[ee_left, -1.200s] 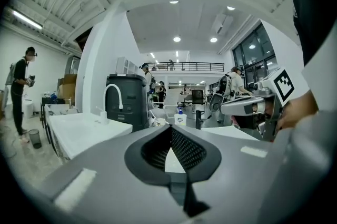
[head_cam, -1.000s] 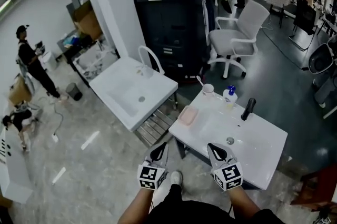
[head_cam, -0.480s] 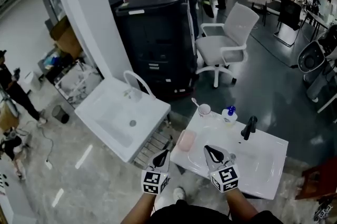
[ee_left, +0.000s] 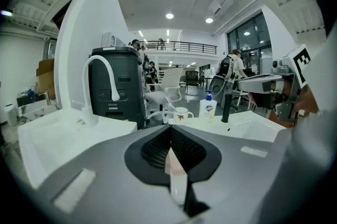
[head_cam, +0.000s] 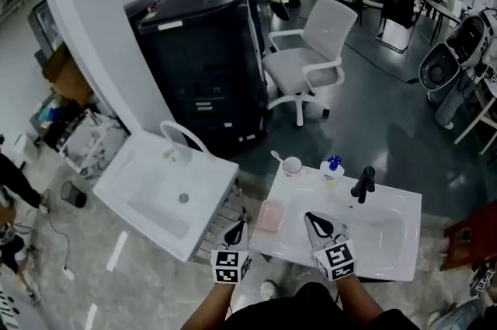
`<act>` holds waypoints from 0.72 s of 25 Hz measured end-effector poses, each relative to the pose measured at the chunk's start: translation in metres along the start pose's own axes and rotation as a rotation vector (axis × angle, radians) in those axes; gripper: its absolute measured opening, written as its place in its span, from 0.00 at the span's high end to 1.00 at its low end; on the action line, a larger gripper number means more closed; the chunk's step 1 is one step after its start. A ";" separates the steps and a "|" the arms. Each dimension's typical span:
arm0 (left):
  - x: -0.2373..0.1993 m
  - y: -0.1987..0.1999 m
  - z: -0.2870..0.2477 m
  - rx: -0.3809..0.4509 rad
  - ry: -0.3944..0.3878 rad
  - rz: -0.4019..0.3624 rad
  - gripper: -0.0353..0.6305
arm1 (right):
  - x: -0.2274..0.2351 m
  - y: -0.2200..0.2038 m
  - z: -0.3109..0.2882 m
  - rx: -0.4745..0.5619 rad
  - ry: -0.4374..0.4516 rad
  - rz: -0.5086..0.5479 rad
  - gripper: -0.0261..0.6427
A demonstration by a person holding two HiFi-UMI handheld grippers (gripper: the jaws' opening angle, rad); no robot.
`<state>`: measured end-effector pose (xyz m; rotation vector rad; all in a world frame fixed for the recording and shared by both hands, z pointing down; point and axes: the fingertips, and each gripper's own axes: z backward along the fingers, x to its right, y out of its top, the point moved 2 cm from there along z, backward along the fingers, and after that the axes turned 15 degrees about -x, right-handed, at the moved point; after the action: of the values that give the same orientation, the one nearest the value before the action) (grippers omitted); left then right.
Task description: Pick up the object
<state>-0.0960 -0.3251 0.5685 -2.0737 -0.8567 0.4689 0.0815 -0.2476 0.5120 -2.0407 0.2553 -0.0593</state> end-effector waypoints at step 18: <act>0.040 -0.005 -0.068 -0.077 -0.074 -0.008 0.85 | 0.054 -0.038 0.013 -0.092 -0.045 -0.052 0.96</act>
<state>-0.0302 -0.3325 0.6118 -2.1330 -0.9397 0.5185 0.1416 -0.2304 0.5358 -2.1377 0.1795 -0.0345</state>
